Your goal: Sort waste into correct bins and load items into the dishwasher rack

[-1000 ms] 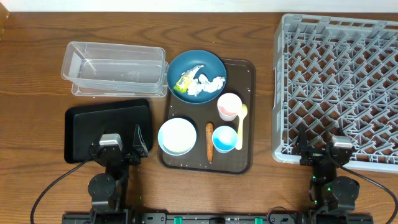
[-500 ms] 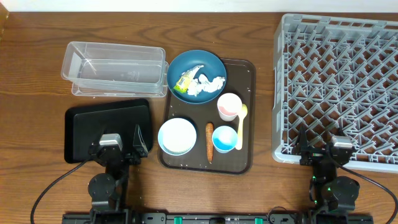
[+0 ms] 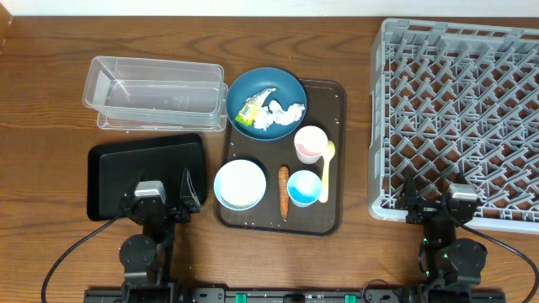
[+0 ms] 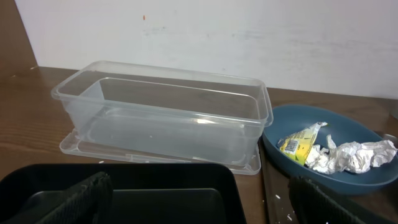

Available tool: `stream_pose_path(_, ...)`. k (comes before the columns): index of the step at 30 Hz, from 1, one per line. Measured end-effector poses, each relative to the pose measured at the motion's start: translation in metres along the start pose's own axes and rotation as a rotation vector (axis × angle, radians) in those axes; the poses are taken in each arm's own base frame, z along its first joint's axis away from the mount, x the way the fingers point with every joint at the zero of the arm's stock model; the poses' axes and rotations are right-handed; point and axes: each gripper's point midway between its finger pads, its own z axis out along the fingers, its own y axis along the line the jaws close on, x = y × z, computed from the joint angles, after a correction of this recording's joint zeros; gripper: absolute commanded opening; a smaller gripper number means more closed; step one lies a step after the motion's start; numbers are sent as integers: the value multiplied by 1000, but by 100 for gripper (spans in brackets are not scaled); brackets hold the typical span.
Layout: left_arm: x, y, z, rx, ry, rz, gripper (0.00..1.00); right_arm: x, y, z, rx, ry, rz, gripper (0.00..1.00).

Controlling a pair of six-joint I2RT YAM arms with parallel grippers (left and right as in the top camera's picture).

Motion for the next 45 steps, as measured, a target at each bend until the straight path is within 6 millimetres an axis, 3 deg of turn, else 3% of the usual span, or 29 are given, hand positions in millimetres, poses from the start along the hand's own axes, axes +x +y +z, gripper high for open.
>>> stream_pose_path(31,1,0,-2,-4,39,-27,92,-4,-2,-1,12,-5,0,99)
stream_pose_path(36,6,0,-2,-15,154,-37,93,-24,-6,-3,43,3,0,99)
stream_pose_path(45,-34,-3,14,-35,375,-40,92,-60,-9,19,80,123,-4,99)
